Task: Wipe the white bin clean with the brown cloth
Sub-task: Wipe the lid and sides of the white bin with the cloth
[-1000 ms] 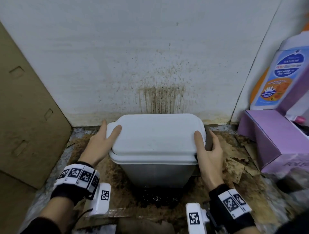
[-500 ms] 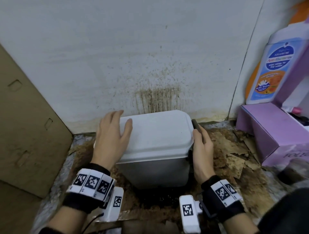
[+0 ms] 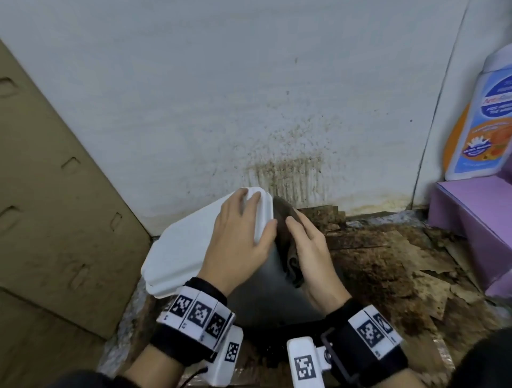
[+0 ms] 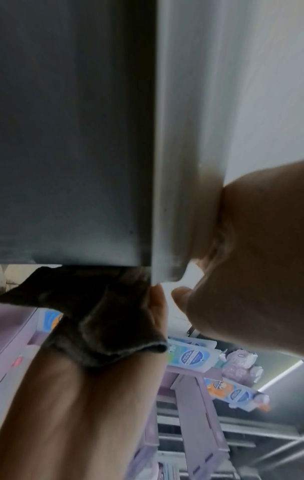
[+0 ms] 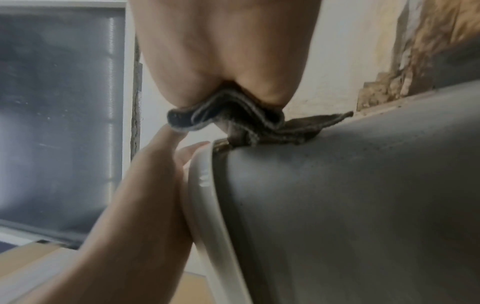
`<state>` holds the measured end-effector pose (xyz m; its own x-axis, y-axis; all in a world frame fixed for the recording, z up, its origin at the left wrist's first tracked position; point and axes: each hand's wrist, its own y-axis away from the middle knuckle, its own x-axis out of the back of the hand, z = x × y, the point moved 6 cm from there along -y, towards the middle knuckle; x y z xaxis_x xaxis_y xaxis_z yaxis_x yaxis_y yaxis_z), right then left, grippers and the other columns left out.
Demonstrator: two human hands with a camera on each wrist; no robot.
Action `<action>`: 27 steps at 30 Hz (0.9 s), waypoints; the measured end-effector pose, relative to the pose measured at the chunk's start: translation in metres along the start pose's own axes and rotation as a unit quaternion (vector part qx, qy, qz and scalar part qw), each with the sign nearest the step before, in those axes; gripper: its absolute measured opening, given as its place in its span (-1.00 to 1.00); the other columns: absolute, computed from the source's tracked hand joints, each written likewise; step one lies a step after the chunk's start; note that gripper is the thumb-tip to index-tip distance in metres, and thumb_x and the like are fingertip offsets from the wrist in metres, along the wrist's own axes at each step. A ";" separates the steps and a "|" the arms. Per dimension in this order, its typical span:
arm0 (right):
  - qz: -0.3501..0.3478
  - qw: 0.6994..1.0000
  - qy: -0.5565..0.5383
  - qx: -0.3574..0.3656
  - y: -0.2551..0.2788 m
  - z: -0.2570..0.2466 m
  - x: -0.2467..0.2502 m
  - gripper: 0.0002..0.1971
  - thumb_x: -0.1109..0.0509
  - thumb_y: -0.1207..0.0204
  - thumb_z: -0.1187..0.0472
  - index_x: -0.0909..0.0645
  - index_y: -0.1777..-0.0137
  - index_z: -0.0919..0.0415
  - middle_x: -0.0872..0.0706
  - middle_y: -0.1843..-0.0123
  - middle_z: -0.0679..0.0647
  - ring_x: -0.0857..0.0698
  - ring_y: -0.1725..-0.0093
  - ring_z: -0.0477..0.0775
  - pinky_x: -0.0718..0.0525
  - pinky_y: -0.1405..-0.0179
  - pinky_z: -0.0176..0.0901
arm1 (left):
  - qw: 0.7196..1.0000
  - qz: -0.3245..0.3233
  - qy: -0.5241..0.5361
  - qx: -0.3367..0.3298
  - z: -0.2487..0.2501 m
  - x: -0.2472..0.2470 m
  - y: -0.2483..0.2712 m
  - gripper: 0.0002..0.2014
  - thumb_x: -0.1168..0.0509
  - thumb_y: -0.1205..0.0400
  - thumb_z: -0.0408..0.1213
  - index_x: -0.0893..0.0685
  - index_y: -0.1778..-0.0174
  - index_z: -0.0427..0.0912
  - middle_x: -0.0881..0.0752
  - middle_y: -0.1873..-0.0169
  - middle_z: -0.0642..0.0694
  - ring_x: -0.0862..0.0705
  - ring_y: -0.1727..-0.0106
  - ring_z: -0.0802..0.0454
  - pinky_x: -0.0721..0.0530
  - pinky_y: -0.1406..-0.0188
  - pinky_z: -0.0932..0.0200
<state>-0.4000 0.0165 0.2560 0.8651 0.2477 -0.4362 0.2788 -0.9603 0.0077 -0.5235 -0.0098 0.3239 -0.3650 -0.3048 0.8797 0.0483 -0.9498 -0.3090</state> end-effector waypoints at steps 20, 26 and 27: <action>0.002 0.934 0.331 0.133 -0.012 0.031 -0.058 -0.49 0.18 -0.88 -0.04 -0.07 -0.82 -0.14 -0.09 -0.80 -0.36 0.02 -0.73 -0.46 0.01 -0.81 -0.09 | 0.999 0.048 0.015 0.015 -0.039 0.015 0.003 -0.50 0.03 -0.81 -0.04 -0.45 -0.65 -0.11 -0.31 -0.65 -0.08 -0.28 -0.64 0.02 -0.36 -0.61 0.01; 0.041 0.925 0.361 0.112 -0.027 0.075 -0.005 -0.44 0.10 -0.80 -0.02 -0.16 -0.80 -0.09 -0.17 -0.81 -0.27 -0.06 -0.78 -0.31 -0.07 -0.82 -0.01 | 0.998 0.059 0.027 0.019 -0.050 0.019 0.003 -0.48 0.03 -0.77 -0.02 -0.48 -0.63 -0.07 -0.34 -0.63 -0.06 -0.33 -0.61 -0.01 -0.43 -0.55 -0.06; 0.051 0.925 0.367 0.088 -0.028 0.085 0.011 -0.44 0.10 -0.80 -0.02 -0.16 -0.80 -0.10 -0.17 -0.81 -0.25 -0.07 -0.78 -0.29 -0.07 -0.81 0.00 | 0.998 0.061 0.029 0.021 -0.052 0.020 0.003 -0.48 0.03 -0.77 -0.02 -0.48 -0.63 -0.05 -0.34 -0.63 -0.04 -0.33 -0.61 0.00 -0.44 -0.54 -0.08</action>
<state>-0.4334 0.0351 0.1746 0.9511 0.1124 0.2877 0.1633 -0.9736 -0.1596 -0.5792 -0.0152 0.3214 -0.4077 -0.4144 0.8137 0.1331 -0.9086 -0.3960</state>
